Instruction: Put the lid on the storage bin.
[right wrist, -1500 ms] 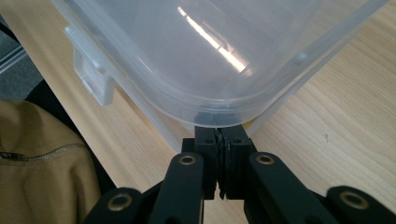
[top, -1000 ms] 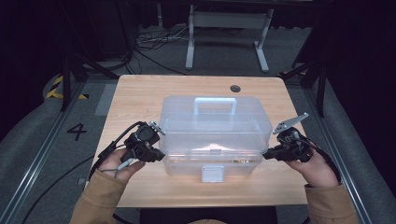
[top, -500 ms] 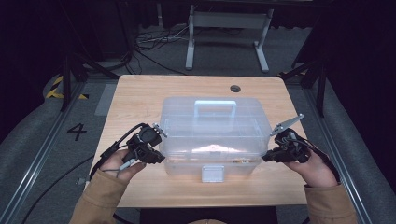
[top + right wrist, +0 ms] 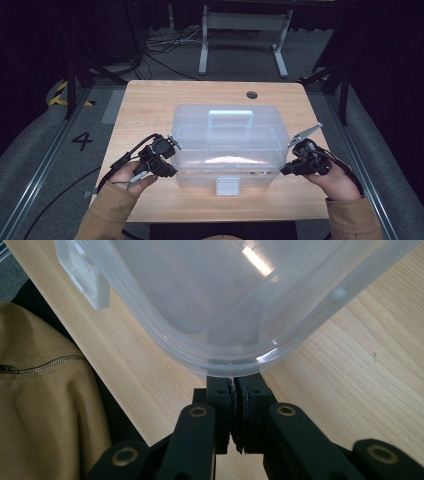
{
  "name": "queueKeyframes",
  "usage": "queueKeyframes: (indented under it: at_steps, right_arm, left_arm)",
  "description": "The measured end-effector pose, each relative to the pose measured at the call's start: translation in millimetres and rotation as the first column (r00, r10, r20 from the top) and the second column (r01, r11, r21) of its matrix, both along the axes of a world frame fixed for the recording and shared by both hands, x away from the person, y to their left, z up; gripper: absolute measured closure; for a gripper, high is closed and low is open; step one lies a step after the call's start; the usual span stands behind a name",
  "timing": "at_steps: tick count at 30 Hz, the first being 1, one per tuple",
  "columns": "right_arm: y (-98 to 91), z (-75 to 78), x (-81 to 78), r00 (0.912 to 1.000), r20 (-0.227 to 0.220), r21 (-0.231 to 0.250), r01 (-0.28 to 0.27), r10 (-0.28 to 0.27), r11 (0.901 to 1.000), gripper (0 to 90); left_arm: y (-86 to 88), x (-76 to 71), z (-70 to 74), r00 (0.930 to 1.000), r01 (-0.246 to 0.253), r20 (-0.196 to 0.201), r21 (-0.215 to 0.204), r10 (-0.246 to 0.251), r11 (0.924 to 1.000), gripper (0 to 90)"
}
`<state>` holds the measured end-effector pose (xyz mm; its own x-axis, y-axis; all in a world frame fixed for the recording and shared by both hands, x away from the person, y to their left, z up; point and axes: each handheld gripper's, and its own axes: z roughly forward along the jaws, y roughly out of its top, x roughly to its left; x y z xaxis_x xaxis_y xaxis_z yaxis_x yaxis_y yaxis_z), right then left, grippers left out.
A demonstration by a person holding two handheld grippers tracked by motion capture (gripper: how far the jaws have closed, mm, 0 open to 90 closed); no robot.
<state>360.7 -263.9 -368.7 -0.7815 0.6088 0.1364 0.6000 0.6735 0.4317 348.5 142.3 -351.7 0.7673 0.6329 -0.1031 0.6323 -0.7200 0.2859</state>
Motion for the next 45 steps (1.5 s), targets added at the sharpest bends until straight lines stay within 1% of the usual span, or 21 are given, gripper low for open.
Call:
queueKeyframes:
  at_steps: [3,5,7,14,17,22,24,26,28,29,31,32,33,35,37,38,39,40,41,43,45]
  right_arm:
    - [-0.7,-0.3,-0.1,1.0000,-0.008,-0.004,-0.004,0.004,1.0000,86.1]
    - [-2.0,-0.8,-0.3,0.9997,-0.023,-0.014,-0.006,0.006,0.9999,85.4]
    - [-4.4,-2.0,-0.7,0.9989,-0.047,-0.035,-0.009,0.008,0.9993,81.6]
    - [-11.0,-1.1,-0.2,0.9977,-0.068,-0.004,-0.002,0.002,1.0000,76.7]
    - [-12.2,-1.2,-0.1,0.9979,-0.065,-0.009,0.003,-0.004,1.0000,74.0]
    - [-14.9,0.1,0.0,0.9986,-0.051,0.001,0.008,-0.008,1.0000,68.3]
    - [-18.2,2.7,-0.3,0.9991,-0.039,0.008,0.019,-0.019,0.9998,64.9]
    - [-22.0,6.4,-0.7,0.9993,-0.021,0.031,0.031,-0.030,0.9990,61.9]
    - [-25.1,12.6,-2.4,0.9994,0.011,0.069,0.031,-0.032,0.9972,56.9]
    - [-25.1,12.6,-2.4,0.9994,0.011,0.069,0.031,-0.032,0.9972,56.9]
    - [-28.9,18.3,-2.3,0.9976,0.050,0.085,0.044,-0.048,0.9954,55.9]
    - [-30.7,20.7,-1.7,0.9964,0.058,0.091,0.056,-0.061,0.9942,54.9]
    - [-33.5,23.7,-0.6,0.9939,0.079,0.100,0.069,-0.077,0.9926,54.1]
    - [-37.7,28.1,1.5,0.9895,0.099,0.123,0.093,-0.106,0.9880,54.3]
    - [-41.4,31.2,4.4,0.9838,0.126,0.144,0.109,-0.128,0.9835,54.1]
    - [-43.3,32.6,6.2,0.9799,0.134,0.157,0.126,-0.147,0.9795,53.8]
    - [-47.2,34.2,10.5,0.9703,0.160,0.183,0.151,-0.181,0.9714,51.8]
    - [-47.2,34.2,10.5,0.9703,0.160,0.183,0.151,-0.181,0.9714,51.8]
    - [-49.1,34.6,12.7,0.9642,0.173,0.196,0.167,-0.201,0.9664,51.8]
    - [-52.6,33.8,17.3,0.9575,0.181,0.218,0.184,-0.225,0.9585,52.1]
    - [-55.2,31.3,21.8,0.9518,0.185,0.226,0.201,-0.245,0.9532,51.9]
  left_arm:
    - [-0.5,0.2,-2.3,0.9999,0.007,-0.015,0.006,-0.007,1.0000,83.1]
    - [-1.0,-0.5,-3.8,0.9993,0.021,-0.032,0.031,-0.020,0.9993,83.1]
    - [0.0,-0.4,-6.0,0.9986,0.030,-0.045,0.046,-0.028,0.9985,82.2]
    - [4.0,1.5,-6.6,0.9983,0.013,-0.057,0.030,-0.011,0.9995,78.8]
    - [4.9,2.9,-6.7,0.9983,0.018,-0.056,0.025,-0.016,0.9995,77.2]
    - [11.5,4.1,-2.1,0.9990,-0.001,-0.046,-0.009,0.000,1.0000,72.4]
    - [17.3,3.5,1.8,0.9992,-0.016,-0.039,-0.039,0.014,0.9991,71.7]
    - [24.4,3.6,6.4,0.9995,-0.028,-0.019,-0.073,0.026,0.9970,71.1]
    - [30.1,2.3,10.5,0.9979,-0.059,0.021,-0.090,0.061,0.9941,71.1]
    - [30.1,2.3,10.5,0.9979,-0.059,0.021,-0.090,0.061,0.9941,71.1]
    - [36.4,0.5,13.6,0.9934,-0.092,0.059,-0.105,0.098,0.9903,71.1]
    - [40.2,-0.7,15.2,0.9900,-0.107,0.080,-0.119,0.117,0.9872,71.1]
    - [42.5,-1.6,16.0,0.9873,-0.118,0.091,-0.126,0.130,0.9849,71.1]
    - [48.7,-4.5,18.0,0.9788,-0.146,0.123,-0.146,0.164,0.9784,71.0]
    - [55.7,-7.4,19.9,0.9660,-0.182,0.151,-0.182,0.210,0.9663,70.2]
    - [59.6,-8.5,21.0,0.9597,-0.193,0.167,-0.193,0.226,0.9620,70.2]
    - [66.7,-11.5,22.2,0.9397,-0.231,0.201,-0.220,0.276,0.9476,70.0]
    - [66.7,-11.5,22.2,0.9397,-0.231,0.201,-0.220,0.276,0.9476,70.0]
    - [70.5,-12.3,22.4,0.9329,-0.245,0.208,-0.233,0.294,0.9412,70.0]
    - [76.5,-13.5,21.7,0.9176,-0.272,0.222,-0.252,0.330,0.9285,69.4]
    - [81.9,-14.0,20.2,0.9072,-0.292,0.224,-0.274,0.356,0.9164,68.0]
